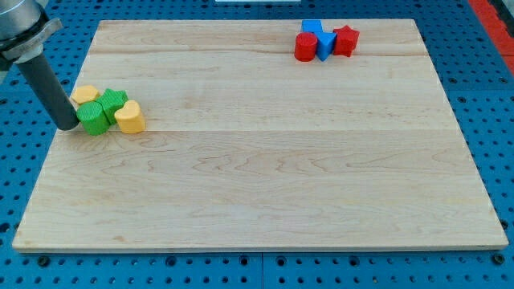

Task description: Slide the yellow hexagon closer to the blue cube and red circle

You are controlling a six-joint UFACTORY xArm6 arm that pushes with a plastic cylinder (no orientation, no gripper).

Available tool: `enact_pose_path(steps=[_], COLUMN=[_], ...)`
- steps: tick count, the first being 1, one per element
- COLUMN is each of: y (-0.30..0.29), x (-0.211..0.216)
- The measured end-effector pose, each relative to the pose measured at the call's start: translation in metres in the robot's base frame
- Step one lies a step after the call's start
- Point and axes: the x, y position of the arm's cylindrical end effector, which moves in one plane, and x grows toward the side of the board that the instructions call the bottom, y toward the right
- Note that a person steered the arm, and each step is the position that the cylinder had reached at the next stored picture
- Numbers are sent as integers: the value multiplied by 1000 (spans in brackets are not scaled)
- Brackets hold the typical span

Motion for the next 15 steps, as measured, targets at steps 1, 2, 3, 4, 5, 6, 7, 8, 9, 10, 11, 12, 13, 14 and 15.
enact_pose_path(steps=[1, 2, 3, 4, 5, 6, 7, 8, 9, 10, 11, 12, 13, 14, 15], y=[8, 22, 34, 32, -8, -3, 37, 81, 119, 120, 88, 86, 117, 159, 191], x=[-2, -12, -31, -17, -31, -67, -88, -97, -100, -101, -95, -67, -51, -51, -68])
